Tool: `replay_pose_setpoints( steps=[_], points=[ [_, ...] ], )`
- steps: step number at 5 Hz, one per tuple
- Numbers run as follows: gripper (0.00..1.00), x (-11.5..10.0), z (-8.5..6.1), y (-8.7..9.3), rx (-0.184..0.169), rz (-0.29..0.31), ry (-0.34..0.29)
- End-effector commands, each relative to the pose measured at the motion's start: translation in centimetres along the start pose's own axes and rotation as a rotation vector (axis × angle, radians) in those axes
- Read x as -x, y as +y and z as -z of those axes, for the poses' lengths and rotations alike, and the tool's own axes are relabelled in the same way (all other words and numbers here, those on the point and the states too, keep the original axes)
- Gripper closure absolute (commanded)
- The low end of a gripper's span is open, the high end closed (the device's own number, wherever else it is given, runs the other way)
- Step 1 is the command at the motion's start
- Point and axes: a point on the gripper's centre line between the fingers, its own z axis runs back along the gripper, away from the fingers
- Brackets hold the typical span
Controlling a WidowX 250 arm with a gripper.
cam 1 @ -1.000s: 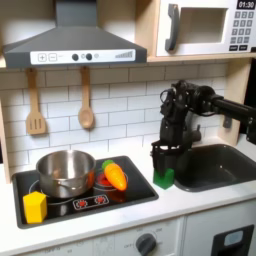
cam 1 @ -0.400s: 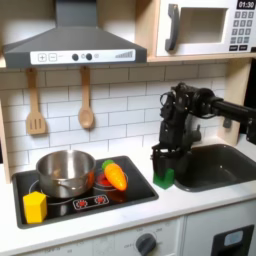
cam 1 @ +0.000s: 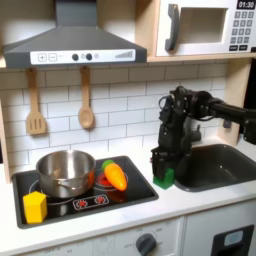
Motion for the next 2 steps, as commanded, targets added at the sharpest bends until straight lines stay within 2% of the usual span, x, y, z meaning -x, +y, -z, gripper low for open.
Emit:
replay_pose_setpoints(
  steps=[1,2],
  points=[
    [0.00,-0.49,0.48,-0.11,0.005,-0.023,0.003],
    [0.32,-0.50,0.73,-0.14,0.007,-0.024,0.006]
  ],
)
